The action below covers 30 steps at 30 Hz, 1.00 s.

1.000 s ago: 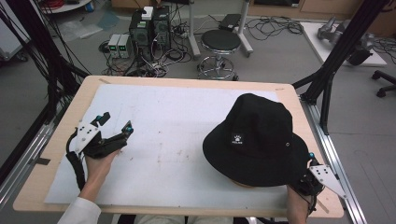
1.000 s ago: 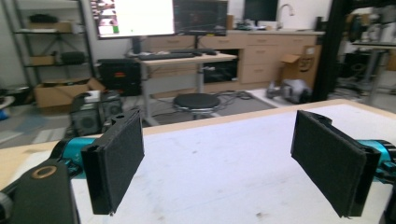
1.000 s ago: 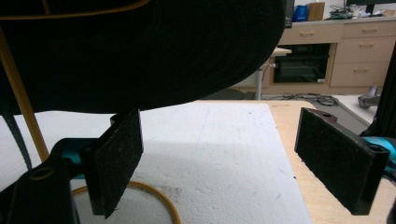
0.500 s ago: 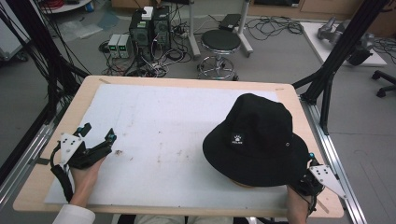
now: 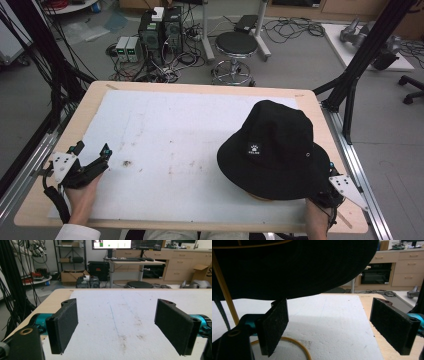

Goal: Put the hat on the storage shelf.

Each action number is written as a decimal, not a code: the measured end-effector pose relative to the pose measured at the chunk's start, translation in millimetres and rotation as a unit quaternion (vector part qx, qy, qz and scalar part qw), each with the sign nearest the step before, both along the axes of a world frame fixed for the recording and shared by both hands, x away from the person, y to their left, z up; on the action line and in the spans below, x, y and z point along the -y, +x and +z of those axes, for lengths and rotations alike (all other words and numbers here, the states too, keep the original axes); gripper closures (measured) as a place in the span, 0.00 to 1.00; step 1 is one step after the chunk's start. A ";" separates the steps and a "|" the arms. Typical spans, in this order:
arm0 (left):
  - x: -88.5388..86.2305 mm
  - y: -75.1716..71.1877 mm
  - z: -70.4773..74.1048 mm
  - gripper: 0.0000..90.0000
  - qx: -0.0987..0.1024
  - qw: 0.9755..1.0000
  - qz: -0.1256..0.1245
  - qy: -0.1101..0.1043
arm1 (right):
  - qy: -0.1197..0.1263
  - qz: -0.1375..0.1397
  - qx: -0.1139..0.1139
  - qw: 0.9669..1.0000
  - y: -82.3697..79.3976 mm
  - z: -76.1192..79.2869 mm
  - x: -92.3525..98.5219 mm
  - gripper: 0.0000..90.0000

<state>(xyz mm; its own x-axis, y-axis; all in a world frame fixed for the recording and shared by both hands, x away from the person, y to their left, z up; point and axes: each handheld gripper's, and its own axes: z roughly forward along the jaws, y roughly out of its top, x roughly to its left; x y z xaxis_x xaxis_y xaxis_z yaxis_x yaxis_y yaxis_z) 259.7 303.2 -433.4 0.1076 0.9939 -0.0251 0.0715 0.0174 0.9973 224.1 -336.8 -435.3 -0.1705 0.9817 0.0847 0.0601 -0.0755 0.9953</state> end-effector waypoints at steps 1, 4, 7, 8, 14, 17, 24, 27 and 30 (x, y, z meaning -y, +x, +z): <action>-0.9 -1.5 0.7 0.21 0.005 1.000 0.004 -0.001 | -0.002 0.000 0.001 1.000 1.0 -0.3 0.0 0.16; -2.5 -2.4 0.7 0.22 0.006 1.000 0.007 -0.002 | -0.003 0.003 -0.001 1.000 2.3 -0.8 0.0 0.16; -6.4 -4.0 0.2 0.22 0.004 1.000 0.016 -0.004 | -0.003 0.002 0.001 1.000 2.8 -0.8 0.2 0.16; -6.4 -4.0 0.2 0.22 0.004 1.000 0.016 -0.004 | -0.002 0.001 0.001 1.000 2.7 -0.7 0.3 0.16; -9.2 -5.4 0.6 0.23 0.010 1.000 0.016 -0.011 | -0.001 -0.003 0.001 1.000 1.5 0.0 -0.2 0.16; -8.8 -4.6 1.2 0.24 0.015 1.000 0.010 -0.016 | -0.001 -0.004 0.002 1.000 1.0 0.0 0.0 0.16; -4.9 -2.7 0.8 0.24 0.010 1.000 -0.001 -0.014 | 0.012 -0.005 0.000 1.000 0.2 -1.1 3.5 0.16; -4.7 -2.3 0.5 0.24 0.008 1.000 -0.005 -0.016 | 0.011 -0.008 0.001 1.000 -0.2 -1.4 4.8 0.16; -5.5 -2.2 0.4 0.25 0.008 1.000 -0.006 -0.018 | 0.012 -0.007 0.001 1.000 -0.5 -1.2 4.6 0.16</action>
